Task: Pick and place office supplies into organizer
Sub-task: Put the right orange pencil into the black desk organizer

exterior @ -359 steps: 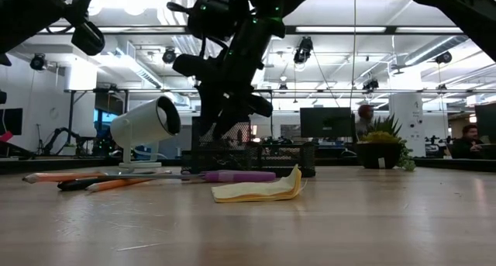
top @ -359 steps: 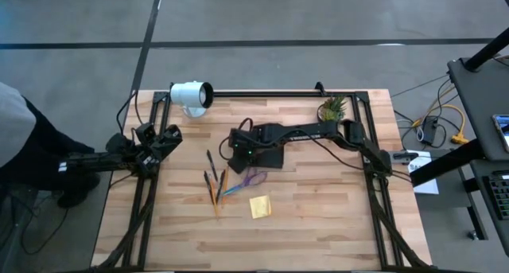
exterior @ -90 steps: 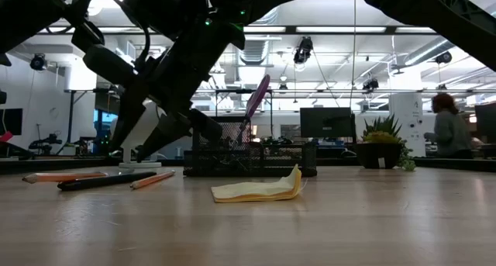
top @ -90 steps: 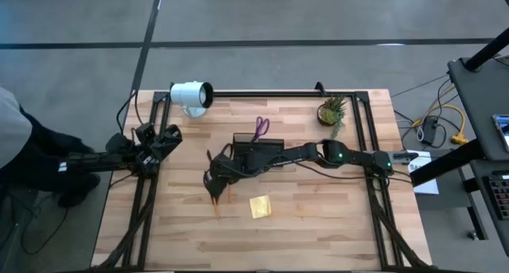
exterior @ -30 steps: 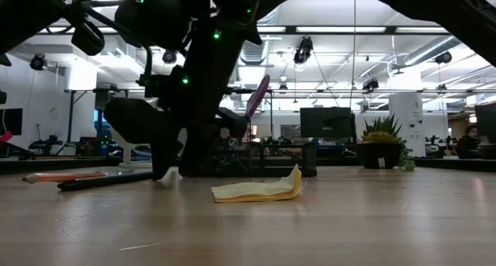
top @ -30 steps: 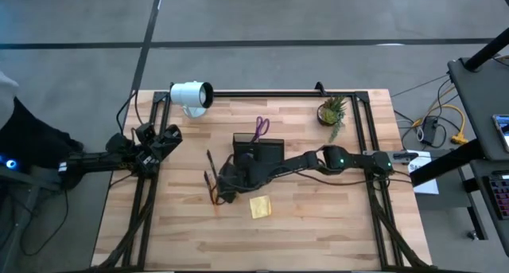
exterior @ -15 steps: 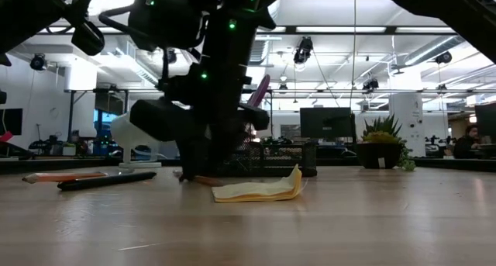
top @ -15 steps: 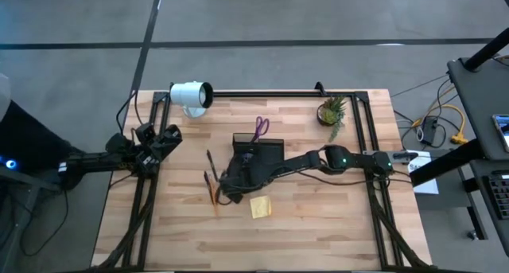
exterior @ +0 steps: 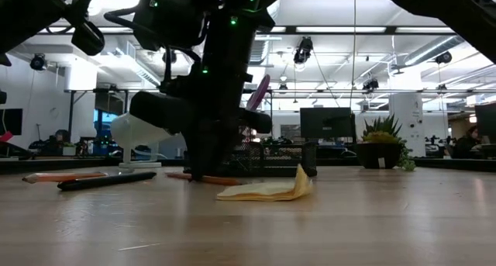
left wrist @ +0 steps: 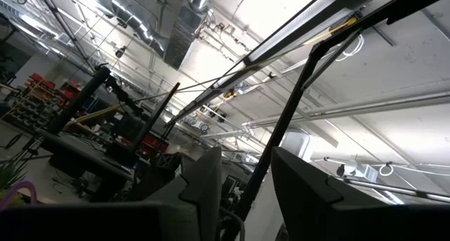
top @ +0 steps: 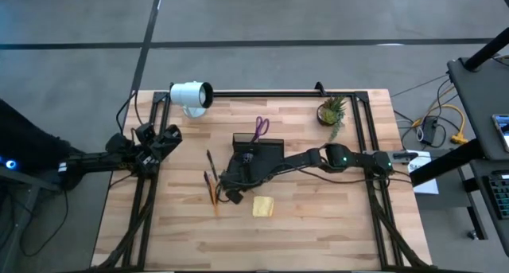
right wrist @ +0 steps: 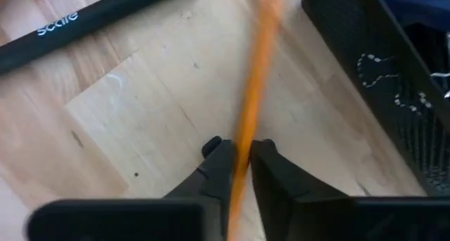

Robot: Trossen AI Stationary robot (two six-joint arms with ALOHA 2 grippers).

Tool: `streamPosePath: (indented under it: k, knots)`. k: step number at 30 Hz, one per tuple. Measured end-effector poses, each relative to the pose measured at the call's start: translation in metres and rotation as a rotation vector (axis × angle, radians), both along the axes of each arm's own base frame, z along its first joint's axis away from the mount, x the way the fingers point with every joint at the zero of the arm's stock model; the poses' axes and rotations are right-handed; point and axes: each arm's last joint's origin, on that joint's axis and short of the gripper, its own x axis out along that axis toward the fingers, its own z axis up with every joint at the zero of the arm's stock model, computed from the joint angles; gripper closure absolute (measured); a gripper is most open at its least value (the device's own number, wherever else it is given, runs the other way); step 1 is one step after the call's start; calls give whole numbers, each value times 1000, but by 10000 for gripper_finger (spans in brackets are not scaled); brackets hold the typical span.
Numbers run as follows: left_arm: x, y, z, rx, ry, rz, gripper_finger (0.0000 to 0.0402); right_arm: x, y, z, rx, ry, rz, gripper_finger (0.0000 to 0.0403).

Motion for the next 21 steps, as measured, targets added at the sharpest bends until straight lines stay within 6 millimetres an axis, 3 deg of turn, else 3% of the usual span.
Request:
streamPosePath:
  k: [16, 21]
  knots:
    - [0, 0, 0, 0, 0, 0, 292, -1, 2, 26, 17, -43, 138, 388]
    - [0, 0, 0, 0, 0, 0, 292, -5, 1, 28, 23, -5, 147, 362]
